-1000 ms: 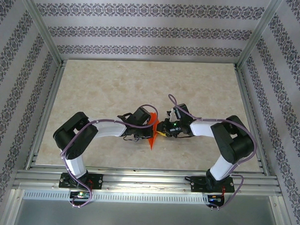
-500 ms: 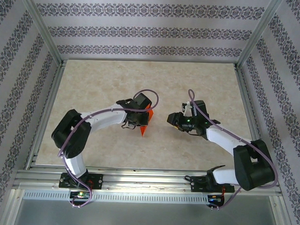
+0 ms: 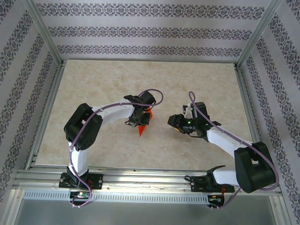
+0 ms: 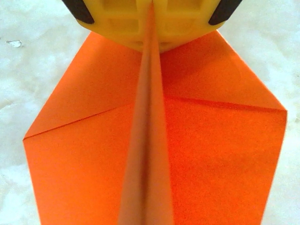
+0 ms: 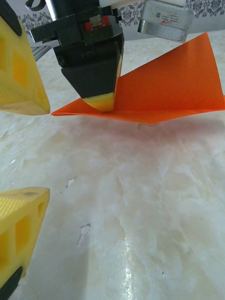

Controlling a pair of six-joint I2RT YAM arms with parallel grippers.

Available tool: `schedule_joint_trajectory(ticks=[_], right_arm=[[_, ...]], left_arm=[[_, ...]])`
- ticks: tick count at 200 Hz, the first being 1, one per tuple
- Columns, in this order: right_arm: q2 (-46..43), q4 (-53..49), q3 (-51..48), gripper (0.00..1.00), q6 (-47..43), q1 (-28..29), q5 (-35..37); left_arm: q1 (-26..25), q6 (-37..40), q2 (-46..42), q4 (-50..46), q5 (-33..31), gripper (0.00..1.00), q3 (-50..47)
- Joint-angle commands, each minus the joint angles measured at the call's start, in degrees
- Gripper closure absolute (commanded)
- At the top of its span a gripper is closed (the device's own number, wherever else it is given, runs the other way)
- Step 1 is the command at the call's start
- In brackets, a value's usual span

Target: Fold a paper plane with a square sheet of paper (pick it up from the middle)

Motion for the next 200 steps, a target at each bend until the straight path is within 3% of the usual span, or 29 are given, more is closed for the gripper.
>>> schedule_joint_trajectory(ticks=[1, 200], right_arm=[[-0.82, -0.28, -0.47, 0.55, -0.61, -0.46, 0.6], [1.2, 0.34, -0.01, 0.53, -0.34, -0.39, -0.72]], left_arm=[[0.8, 0.4, 1.47, -2.9, -0.83, 0.99, 1.19], [0.8, -2.37, 3.95, 0.9, -1.67, 0.88, -1.22]])
